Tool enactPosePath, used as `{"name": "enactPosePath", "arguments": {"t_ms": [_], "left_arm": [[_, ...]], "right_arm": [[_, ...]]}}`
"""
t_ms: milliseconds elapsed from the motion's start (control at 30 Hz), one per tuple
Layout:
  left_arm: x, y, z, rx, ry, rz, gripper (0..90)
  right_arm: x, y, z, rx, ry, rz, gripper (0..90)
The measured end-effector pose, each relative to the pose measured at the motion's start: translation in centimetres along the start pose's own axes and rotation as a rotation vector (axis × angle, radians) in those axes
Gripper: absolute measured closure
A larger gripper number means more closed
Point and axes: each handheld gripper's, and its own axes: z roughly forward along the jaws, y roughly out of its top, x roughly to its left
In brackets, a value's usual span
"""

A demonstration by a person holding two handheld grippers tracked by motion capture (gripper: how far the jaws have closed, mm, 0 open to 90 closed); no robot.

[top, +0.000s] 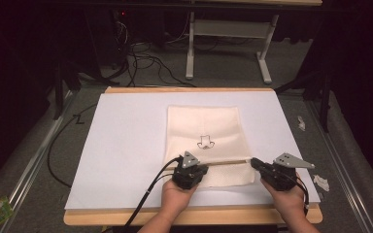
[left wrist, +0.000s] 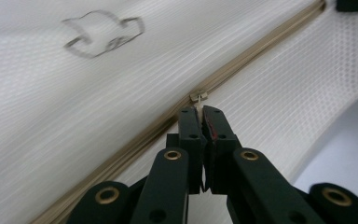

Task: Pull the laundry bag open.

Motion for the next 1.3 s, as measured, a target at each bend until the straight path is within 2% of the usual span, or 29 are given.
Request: {"name": "enactPosePath", "arguments": {"t_ms": [67,100,200,300,367,467,567,700,833,967,1000,1067,1300], "left_arm": [[1.2,-0.4,-1.2,0.008,0.032,-0.011,88.0],[1.2,-0.4,-1.2,0.008,0.032,-0.011,88.0],[2.4,-0.8,-2.5,0.020,0.057,-0.028,88.0],[3.6,-1.1,-4.0,0.055,0.070,-0.025,87.9],[3.7,-1.1,-4.3,0.057,0.069,-0.024,87.9],[4.2,-1.2,-5.2,0.065,0.081,0.007,87.8],[4.2,-1.5,-5.2,0.062,0.083,0.012,87.8],[5.8,-3.1,-5.8,0.045,0.077,-0.043,87.8],[7.1,-3.0,-7.3,0.004,0.104,-0.076,87.8],[7.7,-3.4,-7.8,0.009,0.093,-0.087,87.8],[7.6,-3.5,-7.7,0.020,0.106,-0.080,87.8],[7.7,-3.5,-7.7,0.020,0.096,-0.098,87.7],[7.9,-3.7,-7.8,0.028,0.091,-0.097,87.5]], "right_arm": [[-0.3,0.0,-0.2,-0.005,-0.010,0.009,87.4],[-0.3,0.0,-0.2,-0.005,-0.010,0.009,87.4],[-0.5,0.0,-0.3,-0.005,-0.013,0.018,87.4],[-0.5,-0.1,-0.3,-0.001,-0.013,0.016,87.3],[-0.6,-0.1,-0.2,-0.002,-0.011,0.008,87.2],[-0.5,-0.1,-0.2,0.001,-0.004,0.001,87.2],[-0.4,-0.1,-0.2,0.005,-0.007,-0.001,87.2],[-0.6,-0.1,-0.4,0.005,-0.020,0.009,87.2],[-1.3,0.0,-0.7,-0.008,-0.035,0.024,87.2],[-2.0,-0.1,-1.0,-0.017,-0.029,0.045,87.1],[-1.9,-0.1,-0.9,-0.009,-0.031,0.037,87.1],[-1.8,-0.1,-0.8,-0.009,-0.030,0.042,87.0],[-1.9,-0.3,-0.5,0.000,-0.009,0.041,86.4]]}}
